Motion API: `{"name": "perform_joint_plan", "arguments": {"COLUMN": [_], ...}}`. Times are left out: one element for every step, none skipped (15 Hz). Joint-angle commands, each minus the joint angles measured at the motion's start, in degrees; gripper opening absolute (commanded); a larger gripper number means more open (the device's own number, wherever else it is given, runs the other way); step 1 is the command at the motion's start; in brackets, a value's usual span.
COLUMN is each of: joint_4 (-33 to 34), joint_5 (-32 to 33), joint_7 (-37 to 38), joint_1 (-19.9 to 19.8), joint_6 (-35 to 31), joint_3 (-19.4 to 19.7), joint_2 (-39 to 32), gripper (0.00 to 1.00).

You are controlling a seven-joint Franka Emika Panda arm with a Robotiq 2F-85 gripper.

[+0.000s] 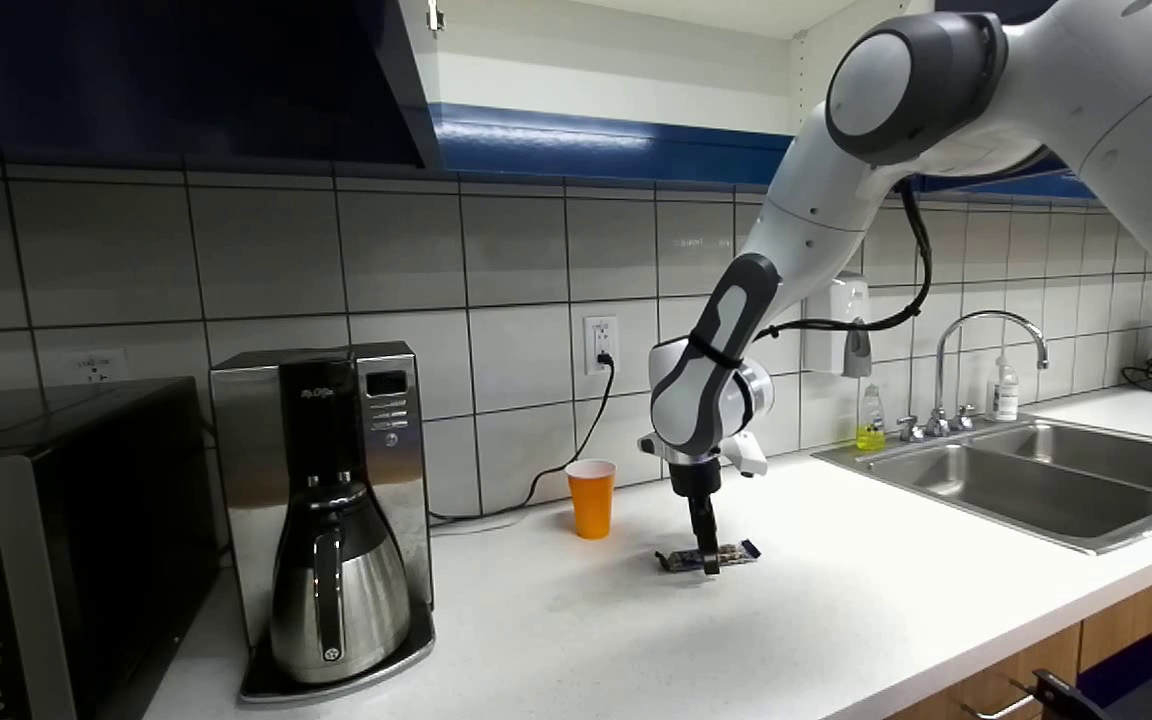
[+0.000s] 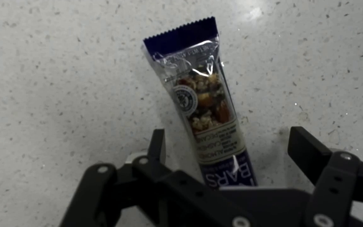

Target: Shift the chocolate bar to the open cupboard

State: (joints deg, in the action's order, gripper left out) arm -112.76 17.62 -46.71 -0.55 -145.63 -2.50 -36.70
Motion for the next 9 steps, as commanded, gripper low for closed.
{"name": "perform_joint_plan", "arguments": {"joint_4": [0.1, 0.0, 0.0, 0.0, 0.1, 0.1, 0.2, 0.2, 0.2], "joint_5": [0.4, 0.6, 0.5, 0.5, 0.4, 0.3, 0.3, 0.3, 0.2], "joint_7": [0.1, 0.1, 0.1, 0.0, 0.0, -0.2, -0.2, -0.3, -0.4], "joint_1": [-0.6, -0.6, -0.6, -0.7, -0.7, -0.8, -0.8, -0.9, -0.9], "joint_6": [0.0, -0.1, -0.1, -0.1, -0.1, 0.0, 0.1, 0.2, 0.3], "joint_3": [-0.7, -0.6, -0.7, -0.7, -0.7, -0.8, -0.9, -0.9, -0.9], "joint_2": [-0.1, -0.1, -0.1, -0.1, -0.1, -0.1, -0.1, -0.1, -0.2], "gripper": [1.00, 1.00, 1.00, 1.00, 1.00, 0.78, 0.74, 0.65, 0.58]}}
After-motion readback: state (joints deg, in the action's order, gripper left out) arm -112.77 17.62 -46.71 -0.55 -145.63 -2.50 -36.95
